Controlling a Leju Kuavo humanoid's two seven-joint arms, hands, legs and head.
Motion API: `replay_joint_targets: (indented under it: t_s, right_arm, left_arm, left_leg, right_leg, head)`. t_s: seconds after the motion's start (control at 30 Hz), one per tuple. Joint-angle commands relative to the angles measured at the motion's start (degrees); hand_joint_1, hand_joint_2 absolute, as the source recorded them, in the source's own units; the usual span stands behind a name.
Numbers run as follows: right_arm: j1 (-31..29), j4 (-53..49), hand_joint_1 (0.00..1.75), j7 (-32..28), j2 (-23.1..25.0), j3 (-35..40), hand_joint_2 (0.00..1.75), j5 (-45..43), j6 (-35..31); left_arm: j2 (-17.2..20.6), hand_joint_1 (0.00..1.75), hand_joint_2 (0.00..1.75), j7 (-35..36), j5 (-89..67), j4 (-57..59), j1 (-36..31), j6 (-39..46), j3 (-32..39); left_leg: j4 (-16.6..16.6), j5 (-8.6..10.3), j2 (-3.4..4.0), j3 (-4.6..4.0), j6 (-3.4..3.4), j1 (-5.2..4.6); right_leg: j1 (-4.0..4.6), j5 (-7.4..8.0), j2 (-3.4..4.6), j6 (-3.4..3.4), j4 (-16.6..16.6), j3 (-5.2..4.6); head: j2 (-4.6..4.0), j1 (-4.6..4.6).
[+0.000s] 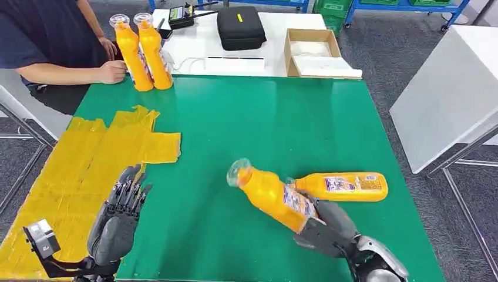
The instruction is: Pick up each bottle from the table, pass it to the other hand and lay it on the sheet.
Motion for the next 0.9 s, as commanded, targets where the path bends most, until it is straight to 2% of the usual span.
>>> replay_joint_targets:
  t_s: [0.03,0.07,0.17,0.33,0.43,0.53,0.67,0.77,0.8,0.83,0.9]
  right_arm:
    - [-0.94,-4.78,1.75,-2.47,6.18,-5.32,1.75,-3.23,0.56]
    - [-1.28,-4.50,1.75,-2.04,7.11,-5.69,1.75,-4.21,0.68]
    - [-5.36,-0.22,1.75,1.48,8.19,-3.30,1.75,0.71,0.63]
    - [-18.70,12.08,1.75,7.35,10.79,0.57,1.75,1.08,1.73]
    - [-22.76,15.88,1.75,8.66,12.16,4.31,1.75,0.85,3.67]
    - [-23.33,15.94,1.75,9.66,13.45,7.43,1.75,1.50,3.87]
    - [-23.48,15.12,1.75,9.76,11.98,9.01,1.75,1.40,4.50]
    - [-26.12,14.25,1.75,8.34,11.80,17.57,1.75,-0.37,8.98]
    - [-26.44,13.23,1.75,8.76,11.90,20.34,1.75,-0.54,8.86]
    - [-29.49,12.19,1.75,9.47,9.75,24.16,1.75,-1.88,7.88]
    - [-30.53,10.43,1.75,9.16,8.79,25.50,1.75,-3.67,7.85]
  left_arm:
    - [0.77,0.00,1.75,0.12,0.62,0.98,1.60,-0.24,-1.75]
    - [0.78,0.00,1.75,0.23,0.65,1.06,1.60,-0.07,-2.17]
    - [1.15,0.00,1.75,0.63,-1.10,1.41,0.18,0.37,-4.25]
    - [2.34,0.00,1.75,1.97,-0.45,4.90,-4.62,-1.73,-8.18]
    - [1.91,0.00,1.75,2.30,-2.02,5.97,-6.34,-1.14,-9.14]
    - [1.56,0.00,1.75,2.70,-2.83,6.43,-7.18,-0.77,-9.51]
    - [1.23,0.00,1.75,3.85,-0.46,6.68,-6.80,-0.66,-8.93]
    - [0.79,0.00,1.75,3.67,2.57,8.04,-7.61,-0.34,-6.69]
    - [0.84,0.00,1.75,3.82,3.75,8.30,-7.66,-0.68,-5.68]
    - [0.60,0.00,1.75,4.43,5.01,8.60,-7.75,-1.43,-4.78]
    - [0.28,0.00,1.75,4.91,6.09,8.95,-7.54,-1.70,-4.04]
  left_leg:
    - [-0.04,0.01,-0.15,-0.02,0.09,-0.10]
    - [-0.07,0.02,-0.21,-0.03,0.11,-0.14]
    - [-0.12,0.03,-0.21,-0.02,0.14,-0.21]
    - [-0.14,0.12,-0.04,-0.11,0.11,-0.26]
    - [-0.17,0.19,0.00,-0.15,0.12,-0.26]
    - [-0.17,0.31,-0.06,-0.15,0.15,-0.27]
    - [-0.11,0.30,-0.22,-0.21,0.15,-0.21]
    - [-0.11,0.29,-0.21,-0.20,0.17,-0.26]
    - [-0.07,0.28,-0.20,-0.28,0.15,-0.23]
    - [-0.12,0.28,-0.12,-0.20,0.18,-0.28]
    - [-0.04,0.29,-0.13,-0.49,0.14,-0.24]
  right_leg:
    - [-0.11,-0.07,-0.06,0.01,0.03,0.00]
    - [-0.16,-0.11,-0.05,0.06,0.04,0.00]
    - [-0.26,-0.08,0.04,0.02,0.03,0.00]
    - [-0.25,0.09,0.20,0.04,-0.04,-0.09]
    - [-0.26,0.15,0.23,0.09,-0.06,-0.16]
    - [-0.27,0.15,0.17,0.12,-0.04,-0.15]
    - [-0.21,0.07,-0.01,0.17,-0.02,-0.13]
    - [-0.26,0.05,-0.04,0.20,0.02,-0.12]
    - [-0.23,0.06,-0.05,0.21,0.06,-0.17]
    - [-0.28,0.06,0.04,0.18,0.06,-0.14]
    - [-0.25,0.09,0.03,0.21,0.12,-0.39]
  head:
    - [0.00,-0.02]
    - [0.00,-0.02]
    - [0.00,-0.04]
    - [0.00,-0.02]
    - [0.00,-0.04]
    - [0.00,-0.04]
    - [0.00,-0.02]
    - [0.00,-0.02]
    - [0.00,0.00]
    - [0.00,-0.02]
    - [0.00,0.00]
